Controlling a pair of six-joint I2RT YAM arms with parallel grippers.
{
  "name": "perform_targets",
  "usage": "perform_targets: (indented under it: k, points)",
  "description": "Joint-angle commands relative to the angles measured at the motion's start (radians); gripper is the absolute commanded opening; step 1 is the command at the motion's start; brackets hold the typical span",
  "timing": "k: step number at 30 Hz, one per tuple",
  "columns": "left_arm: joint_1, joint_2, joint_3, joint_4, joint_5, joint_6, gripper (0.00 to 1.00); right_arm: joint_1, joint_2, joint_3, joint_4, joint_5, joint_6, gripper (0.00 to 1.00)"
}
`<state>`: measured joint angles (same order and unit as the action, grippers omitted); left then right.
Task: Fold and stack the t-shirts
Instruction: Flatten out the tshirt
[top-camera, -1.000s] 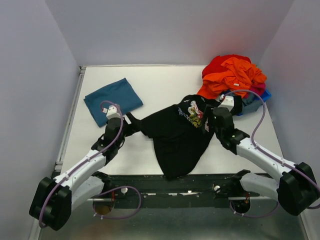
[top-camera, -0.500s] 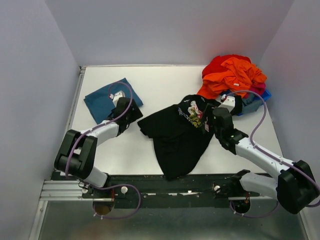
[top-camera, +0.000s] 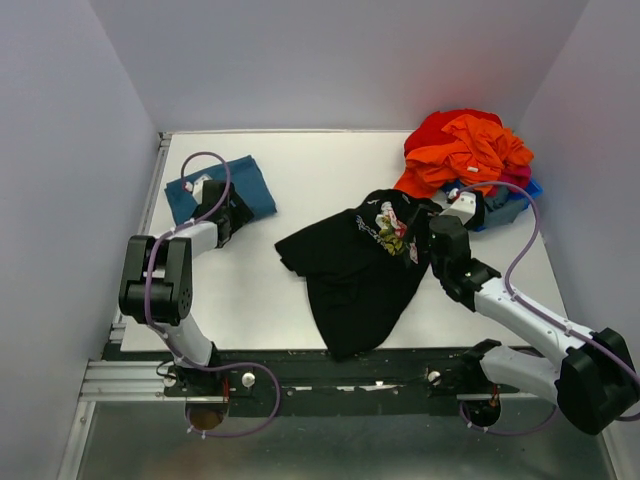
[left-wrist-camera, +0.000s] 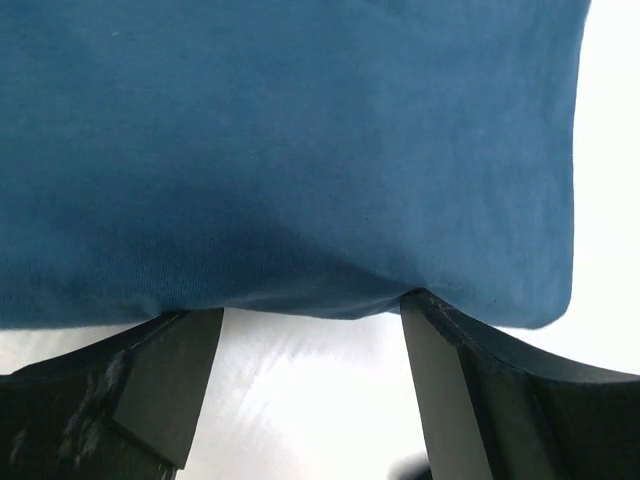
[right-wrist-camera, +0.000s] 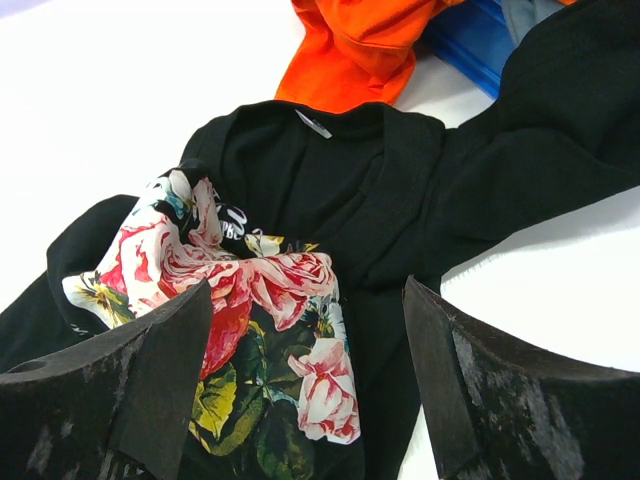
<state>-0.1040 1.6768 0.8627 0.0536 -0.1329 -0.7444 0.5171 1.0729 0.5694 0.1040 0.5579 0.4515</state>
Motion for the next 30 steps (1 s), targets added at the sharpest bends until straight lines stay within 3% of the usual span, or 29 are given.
perform_targets:
  k: [1,4,7,15,23,30]
  points:
    - [0.095,0.054,0.053,-0.043,0.026,0.046,0.88,-0.002,-0.007,-0.005,0.01,0.036,0.019,0.84]
    - [0.095,0.009,0.049,-0.037,0.001,0.054,0.9,-0.002,-0.007,-0.005,0.008,0.033,0.018,0.84]
    - [0.084,-0.051,0.015,-0.003,0.065,0.033,0.89,-0.002,0.001,-0.003,0.01,0.033,0.021,0.84]
    - [-0.12,-0.233,-0.154,0.06,0.124,-0.024,0.83,-0.002,0.01,0.001,0.003,0.034,0.023,0.84]
    - [-0.161,-0.117,-0.113,0.072,0.197,-0.013,0.64,0.0,0.006,0.0,0.005,0.04,0.021,0.84]
    - [-0.181,-0.06,-0.086,0.022,0.193,-0.019,0.57,-0.002,0.002,-0.002,0.003,0.045,0.019,0.84]
